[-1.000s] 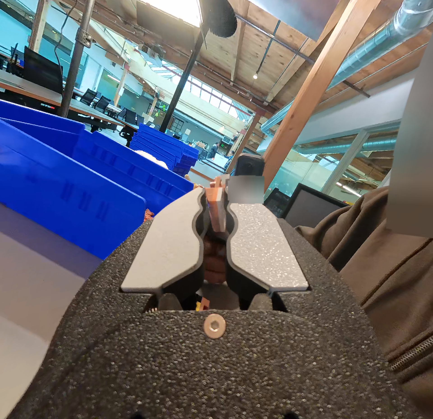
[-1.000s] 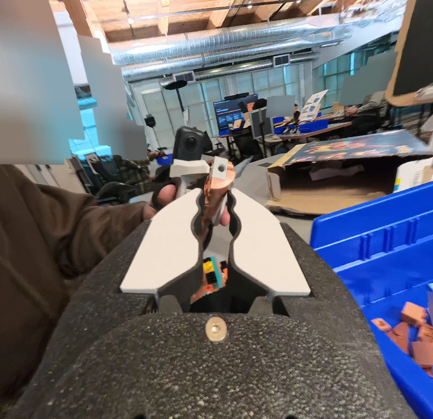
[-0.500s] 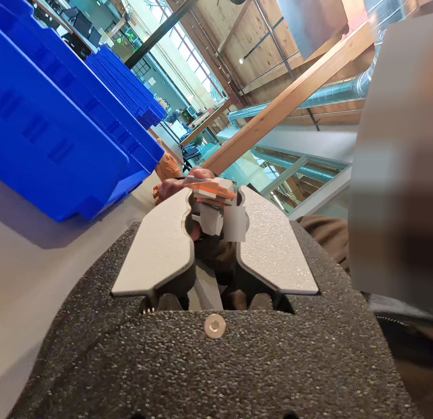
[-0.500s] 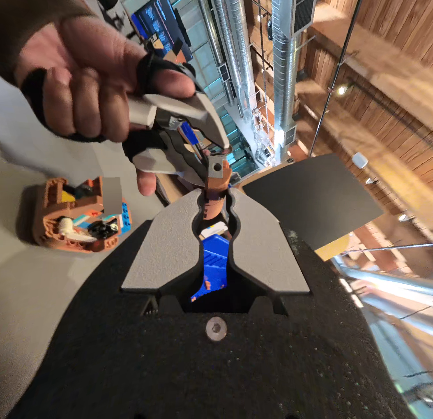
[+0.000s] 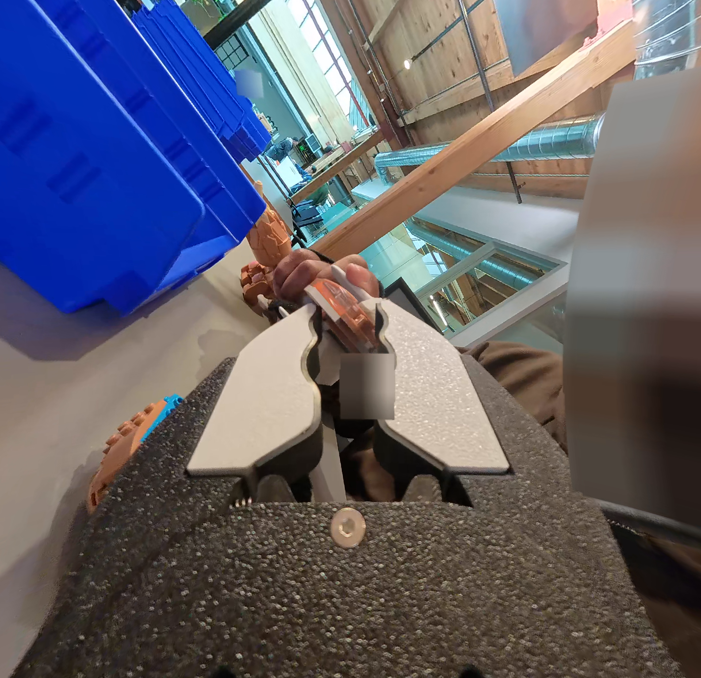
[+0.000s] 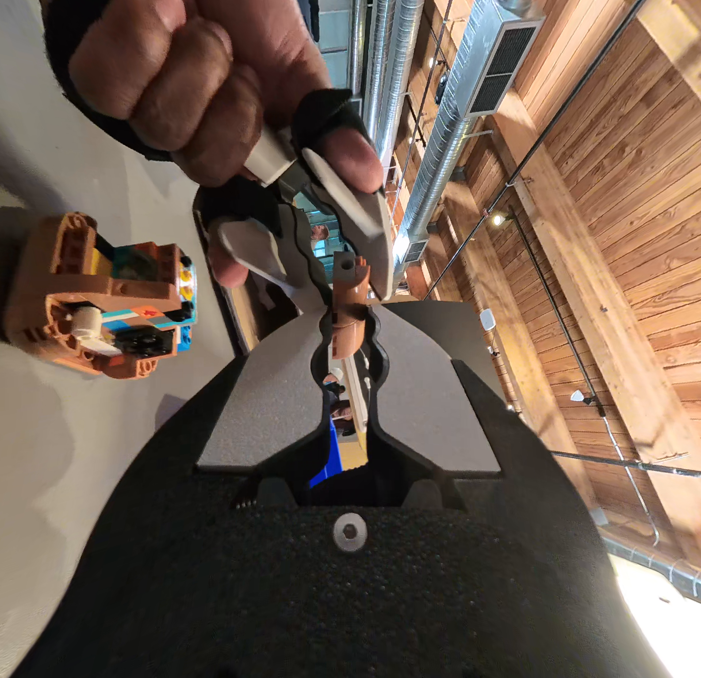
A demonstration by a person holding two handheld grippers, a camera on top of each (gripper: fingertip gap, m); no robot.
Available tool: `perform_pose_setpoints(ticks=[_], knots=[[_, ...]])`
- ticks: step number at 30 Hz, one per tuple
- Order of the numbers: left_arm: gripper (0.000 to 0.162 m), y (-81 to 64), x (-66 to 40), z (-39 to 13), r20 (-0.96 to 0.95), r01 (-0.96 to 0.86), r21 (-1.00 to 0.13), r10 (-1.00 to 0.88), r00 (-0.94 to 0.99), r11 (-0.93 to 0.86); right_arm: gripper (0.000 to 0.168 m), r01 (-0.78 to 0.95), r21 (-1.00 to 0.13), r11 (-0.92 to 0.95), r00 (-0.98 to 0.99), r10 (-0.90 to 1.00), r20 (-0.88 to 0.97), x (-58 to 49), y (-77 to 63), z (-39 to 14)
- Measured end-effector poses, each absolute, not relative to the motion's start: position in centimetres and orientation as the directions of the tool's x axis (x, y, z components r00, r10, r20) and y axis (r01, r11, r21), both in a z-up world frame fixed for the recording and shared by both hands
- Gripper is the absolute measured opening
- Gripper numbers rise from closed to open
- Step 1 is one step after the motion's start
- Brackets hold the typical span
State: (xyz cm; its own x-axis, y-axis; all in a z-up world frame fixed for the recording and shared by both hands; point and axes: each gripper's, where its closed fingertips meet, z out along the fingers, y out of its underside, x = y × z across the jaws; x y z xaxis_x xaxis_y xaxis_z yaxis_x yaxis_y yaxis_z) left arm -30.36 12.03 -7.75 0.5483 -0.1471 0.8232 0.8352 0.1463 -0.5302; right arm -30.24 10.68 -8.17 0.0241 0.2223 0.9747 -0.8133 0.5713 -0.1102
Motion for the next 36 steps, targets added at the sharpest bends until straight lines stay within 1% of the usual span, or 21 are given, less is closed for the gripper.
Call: perform_pose_setpoints(ticks=[3, 5, 6, 7, 8, 10, 12, 13, 15, 17, 18, 20, 22, 25, 28, 29, 33, 36], knots=[[0.026, 12.0, -30.4, -7.9, 0.825, 0.837, -0.525, -0.15, 0.545, 0.156, 0.015, -0.809, -0.093, 0.58, 0.037, 0.21, 0.977, -30.3, 10.6, -8.3], [0.025, 11.9, -30.5, -7.8, 0.808, 0.819, -0.549, -0.143, 0.571, 0.167, 0.016, -0.806, -0.128, 0.578, 0.009, 0.229, 0.973, -30.4, 10.6, -8.2], [0.025, 11.9, -30.5, -7.7, 0.794, 0.804, -0.569, -0.137, 0.592, 0.174, 0.017, -0.807, -0.172, 0.565, -0.032, 0.249, 0.968, -30.4, 10.6, -8.2], [0.025, 11.7, -30.6, -7.5, 0.775, 0.782, -0.594, -0.125, 0.619, 0.186, 0.019, -0.807, -0.238, 0.54, -0.097, 0.275, 0.956, -30.4, 10.6, -8.1], [0.025, 11.5, -30.7, -7.3, 0.752, 0.754, -0.624, -0.107, 0.651, 0.203, 0.019, -0.799, -0.326, 0.505, -0.186, 0.307, 0.933, -30.4, 10.7, -8.1], [0.025, 10.9, -31.1, -6.8, 0.678, 0.671, -0.704, -0.06, 0.732, 0.234, 0.024, -0.722, -0.558, 0.409, -0.425, 0.375, 0.824, -30.7, 10.9, -8.1], [0.025, 10.4, -31.5, -6.5, 0.56, 0.541, -0.807, 0.014, 0.829, 0.238, 0.028, -0.572, -0.777, 0.263, -0.663, 0.41, 0.627, -30.8, 11.1, -7.6], [0.024, 10.2, -31.6, -6.5, 0.485, 0.461, -0.857, 0.058, 0.873, 0.229, 0.03, -0.482, -0.858, 0.18, -0.754, 0.414, 0.51, -30.8, 11.3, -7.1], [0.025, 10.0, -31.2, -6.2, 0.316, 0.29, -0.933, 0.101, 0.943, 0.211, 0.031, -0.28, -0.96, 0.019, -0.887, 0.378, 0.266, -30.9, 11.5, -6.2], [0.024, 10.2, -30.3, -6.0, 0.146, 0.121, -0.972, 0.119, 0.982, 0.199, 0.034, -0.082, -0.993, -0.081, -0.954, 0.293, 0.055, -30.8, 11.5, -6.0], [0.024, 10.3, -29.9, -6.0, 0.077, 0.052, -0.98, 0.122, 0.99, 0.193, 0.035, -0.005, -0.995, -0.103, -0.97, 0.242, -0.021, -30.5, 11.4, -6.0], [0.024, 10.7, -29.1, -6.2, -0.038, -0.058, -0.981, 0.114, 0.993, 0.183, 0.036, 0.096, -0.988, -0.118, -0.979, 0.168, -0.115, -30.0, 11.1, -6.3], [0.024, 11.0, -28.3, -6.5, -0.13, -0.146, -0.973, 0.1, 0.987, 0.177, 0.035, 0.137, -0.984, -0.115, -0.979, 0.134, -0.152, -29.6, 10.9, -6.5], [0.024, 11.2, -27.3, -6.8, -0.226, -0.236, -0.955, 0.075, 0.971, 0.181, 0.034, 0.154, -0.985, -0.084, -0.981, 0.105, -0.162, -29.0, 10.5, -7.0], [0.024, 11.3, -26.9, -6.6, -0.26, -0.268, -0.942, 0.068, 0.963, 0.201, 0.029, 0.161, -0.986, -0.043, -0.984, 0.068, -0.164, -28.3, 10.0, -7.6], [0.024, 11.2, -27.0, -6.7, -0.261, -0.27, -0.942, 0.069, 0.963, 0.201, 0.027, 0.157, -0.987, -0.043, -0.985, 0.068, -0.16, -28.2, 10.0, -7.6], [0.024, 11.2, -27.6, -6.9, -0.236, -0.25, -0.951, 0.095, 0.967, 0.181, 0.025, 0.111, -0.993, -0.038, -0.986, 0.124, -0.115, -28.8, 10.1, -7.7], [0.022, 11.3, -28.4, -7.2, -0.17, -0.187, -0.971, 0.121, 0.978, 0.147, 0.024, 0.03, -0.999, -0.021, -0.978, 0.204, -0.034, -29.6, 10.4, -7.8]])
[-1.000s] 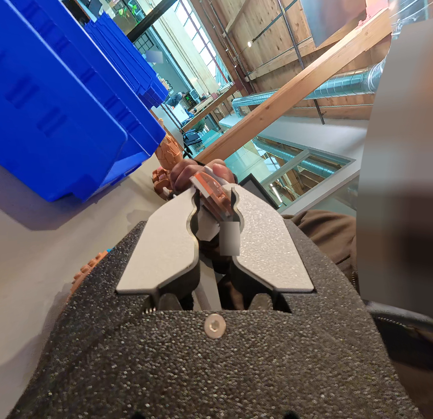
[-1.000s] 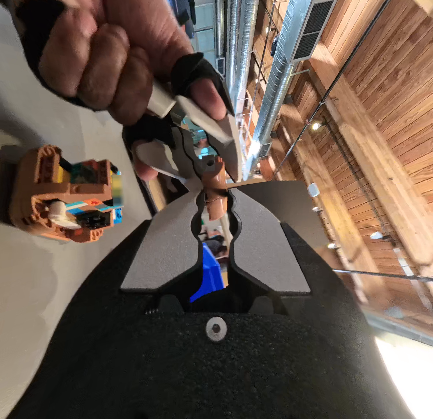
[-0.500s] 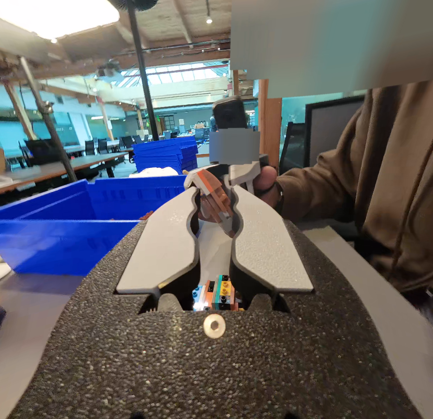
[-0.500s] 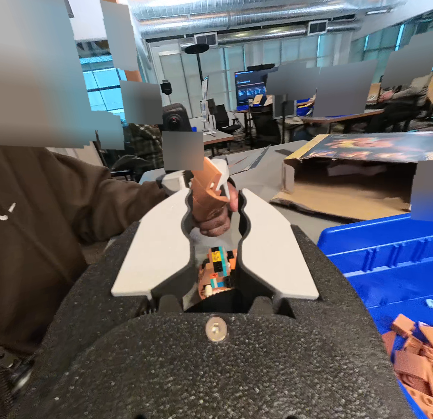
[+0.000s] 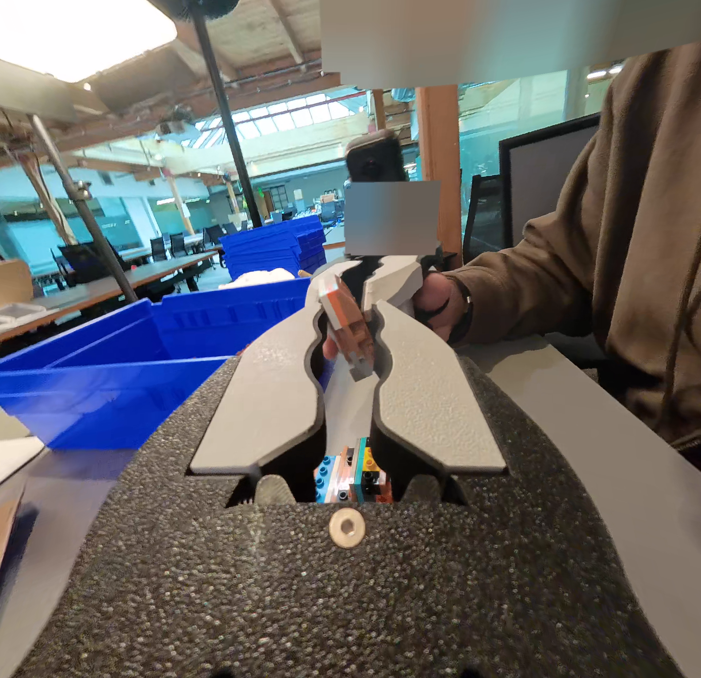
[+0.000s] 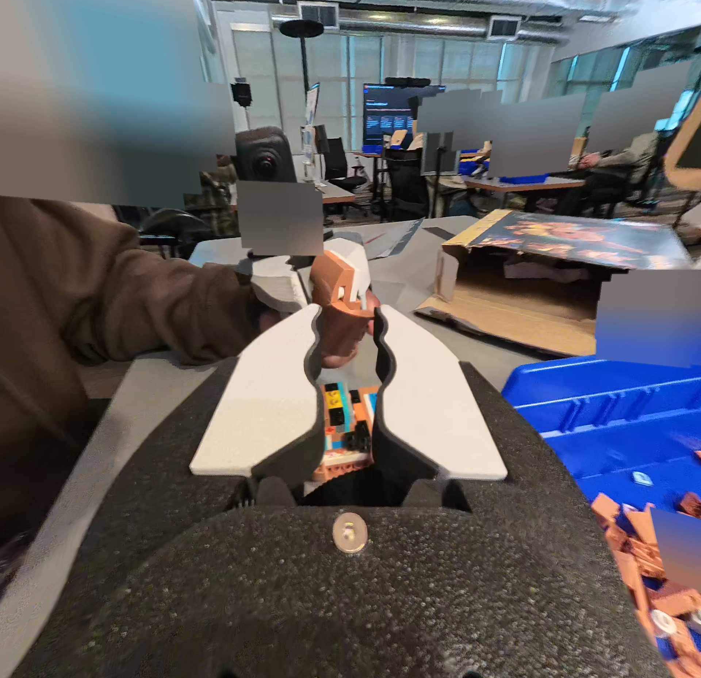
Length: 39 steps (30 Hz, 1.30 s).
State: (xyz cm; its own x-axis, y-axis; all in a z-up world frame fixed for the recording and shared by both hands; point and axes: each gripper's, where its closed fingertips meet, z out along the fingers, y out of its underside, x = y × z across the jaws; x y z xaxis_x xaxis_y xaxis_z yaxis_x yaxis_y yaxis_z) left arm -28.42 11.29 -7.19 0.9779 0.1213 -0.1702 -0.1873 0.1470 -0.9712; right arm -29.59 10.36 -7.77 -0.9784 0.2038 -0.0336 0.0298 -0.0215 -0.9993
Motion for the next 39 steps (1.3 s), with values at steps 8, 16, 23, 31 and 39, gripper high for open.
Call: perform_pose_setpoints(ticks=[8, 16, 23, 31, 39], knots=[[0.016, 11.3, -29.4, -7.0, 0.042, 0.021, -0.987, 0.132, 0.99, 0.161, 0.022, -0.234, -0.971, 0.049, -0.909, 0.342, 0.236, -30.1, 10.7, -7.5], [0.016, 11.4, -29.6, -7.0, 0.179, 0.16, -0.971, 0.097, 0.979, 0.179, 0.023, -0.325, -0.942, 0.085, -0.866, 0.373, 0.333, -30.2, 10.9, -7.4], [0.017, 11.6, -29.5, -6.7, 0.303, 0.289, -0.935, 0.043, 0.952, 0.205, 0.024, -0.444, -0.887, 0.128, -0.796, 0.399, 0.456, -30.0, 11.2, -6.9], [0.017, 11.7, -29.4, -6.7, 0.403, 0.397, -0.892, -0.015, 0.915, 0.216, 0.024, -0.525, -0.834, 0.168, -0.736, 0.403, 0.544, -29.7, 11.3, -6.8], [0.017, 11.9, -29.1, -6.5, 0.5, 0.511, -0.829, -0.106, 0.859, 0.229, 0.024, -0.58, -0.801, 0.148, -0.707, 0.398, 0.585, -29.2, 11.4, -6.3]])
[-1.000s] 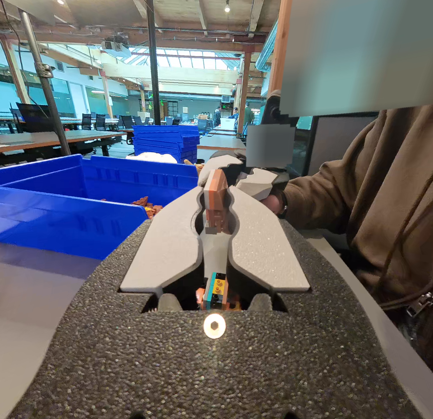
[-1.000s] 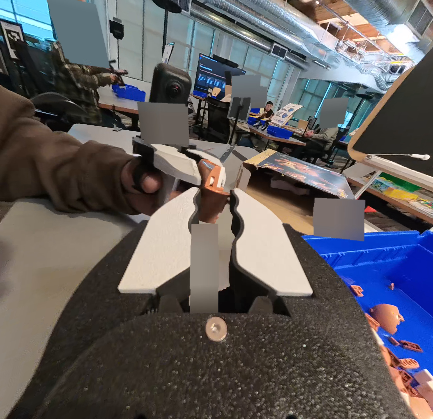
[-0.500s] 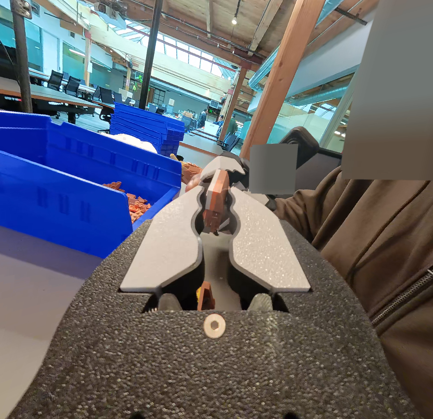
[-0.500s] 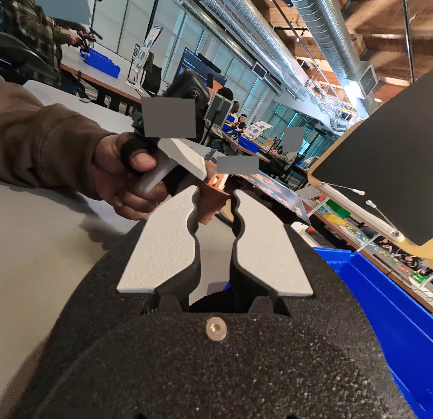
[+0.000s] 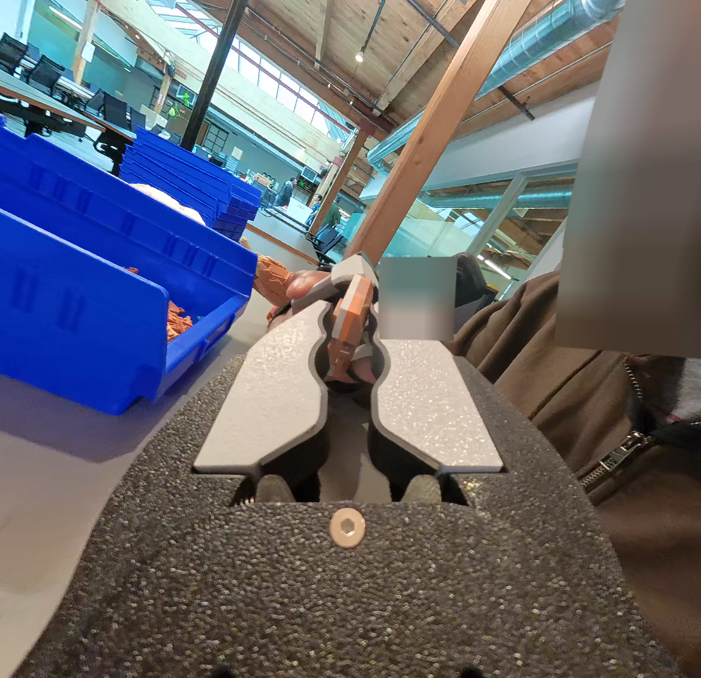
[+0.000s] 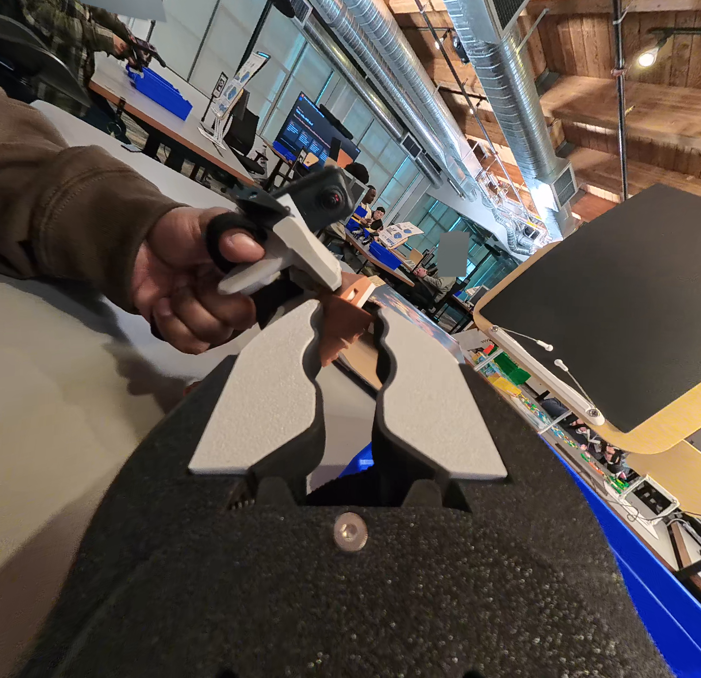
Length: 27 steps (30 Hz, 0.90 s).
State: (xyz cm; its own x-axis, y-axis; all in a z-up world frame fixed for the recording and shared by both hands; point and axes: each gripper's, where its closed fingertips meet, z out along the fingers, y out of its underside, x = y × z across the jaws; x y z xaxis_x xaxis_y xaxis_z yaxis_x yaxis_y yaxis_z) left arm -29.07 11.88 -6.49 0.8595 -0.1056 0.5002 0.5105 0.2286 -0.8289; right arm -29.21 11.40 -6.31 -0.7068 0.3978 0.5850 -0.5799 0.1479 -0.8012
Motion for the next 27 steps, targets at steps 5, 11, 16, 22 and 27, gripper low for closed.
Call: perform_pose_setpoints(ticks=[5, 11, 16, 22, 27], knots=[[0.017, 11.9, -28.9, -6.4, 0.549, 0.571, -0.789, -0.156, 0.821, 0.228, 0.024, -0.602, -0.786, 0.142, -0.693, 0.397, 0.602, -29.0, 11.4, -6.1], [0.017, 12.0, -28.8, -6.4, 0.563, 0.587, -0.778, -0.166, 0.81, 0.226, 0.024, -0.617, -0.773, 0.15, -0.68, 0.393, 0.619, -28.9, 11.5, -6.1], [0.017, 11.9, -28.8, -6.7, 0.265, 0.256, -0.953, 0.033, 0.964, 0.159, 0.026, -0.58, -0.797, 0.169, -0.719, 0.353, 0.598, -29.1, 11.5, -6.4], [0.017, 11.9, -29.1, -7.3, 0.188, 0.179, -0.978, 0.089, 0.978, 0.103, 0.026, -0.593, -0.759, 0.268, -0.686, 0.327, 0.651, -29.5, 11.7, -7.3], [0.017, 11.9, -29.6, -7.6, 0.292, 0.282, -0.953, 0.081, 0.953, 0.114, 0.025, -0.593, -0.749, 0.295, -0.667, 0.342, 0.662, -29.8, 11.8, -7.6]])
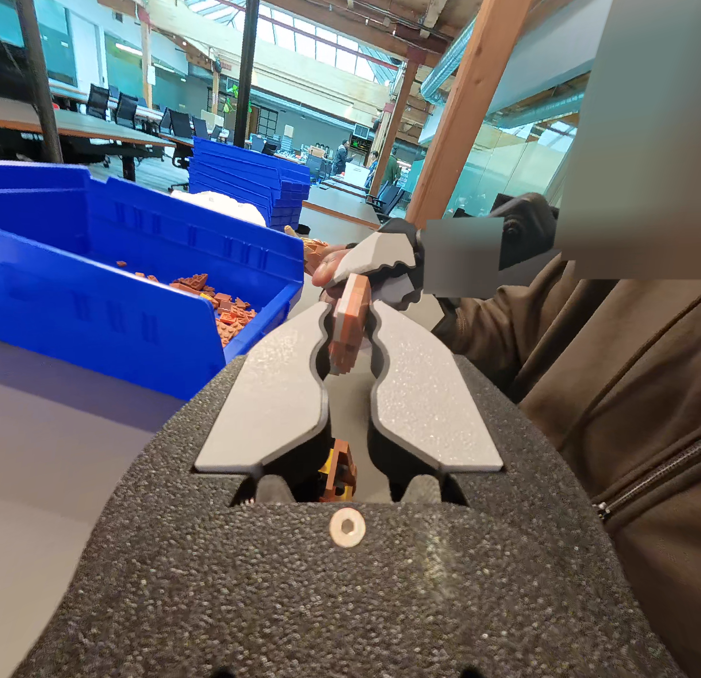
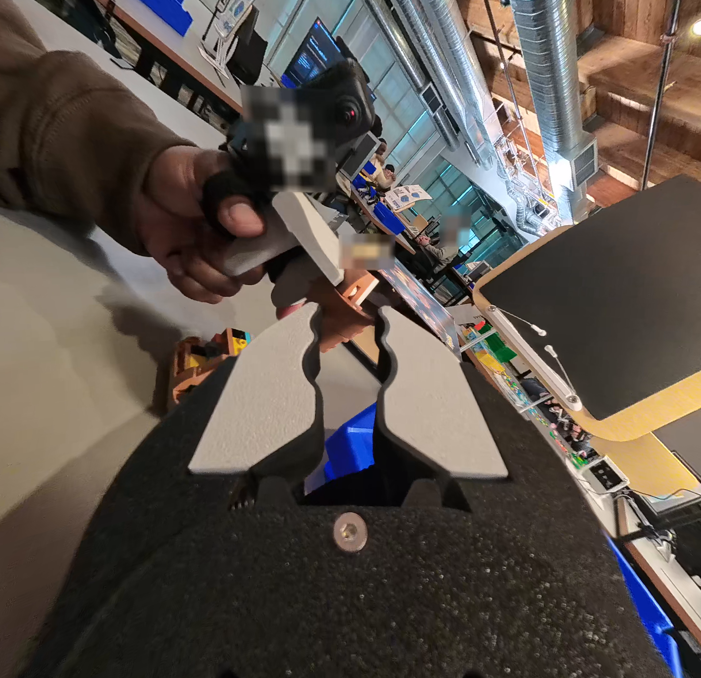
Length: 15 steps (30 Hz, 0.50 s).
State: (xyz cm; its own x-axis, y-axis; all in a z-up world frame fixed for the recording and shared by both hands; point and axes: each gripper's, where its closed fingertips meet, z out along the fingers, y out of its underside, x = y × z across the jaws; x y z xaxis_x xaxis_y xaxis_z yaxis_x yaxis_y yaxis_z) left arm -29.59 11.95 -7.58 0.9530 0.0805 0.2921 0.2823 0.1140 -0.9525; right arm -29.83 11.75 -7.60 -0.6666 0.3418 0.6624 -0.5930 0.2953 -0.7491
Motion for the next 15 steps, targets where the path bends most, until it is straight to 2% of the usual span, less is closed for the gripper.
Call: perform_pose_setpoints(ticks=[8, 9, 10, 13, 15], knots=[[0.017, 11.8, -29.9, -7.7, 0.514, 0.508, -0.848, -0.005, 0.858, 0.153, 0.022, -0.615, -0.731, 0.296, -0.637, 0.36, 0.682, -29.8, 11.7, -7.5], [0.017, 11.8, -30.0, -7.8, 0.534, 0.528, -0.835, -0.008, 0.846, 0.154, 0.0, -0.625, -0.727, 0.284, -0.63, 0.367, 0.684, -29.7, 11.7, -7.3], [0.016, 11.7, -30.7, -8.3, 0.572, 0.561, -0.813, 0.031, 0.82, 0.156, 0.0, -0.65, -0.706, 0.283, -0.602, 0.376, 0.705, -29.5, 11.8, -7.0], [0.016, 11.5, -30.9, -8.4, 0.669, 0.666, -0.72, -0.058, 0.741, 0.195, 0.0, -0.662, -0.662, 0.351, -0.559, 0.358, 0.748, -29.8, 11.4, -7.8], [0.016, 11.5, -30.9, -8.5, 0.648, 0.641, -0.744, -0.033, 0.761, 0.189, 0.0, -0.639, -0.693, 0.333, -0.586, 0.373, 0.719, -30.0, 11.4, -7.8]])
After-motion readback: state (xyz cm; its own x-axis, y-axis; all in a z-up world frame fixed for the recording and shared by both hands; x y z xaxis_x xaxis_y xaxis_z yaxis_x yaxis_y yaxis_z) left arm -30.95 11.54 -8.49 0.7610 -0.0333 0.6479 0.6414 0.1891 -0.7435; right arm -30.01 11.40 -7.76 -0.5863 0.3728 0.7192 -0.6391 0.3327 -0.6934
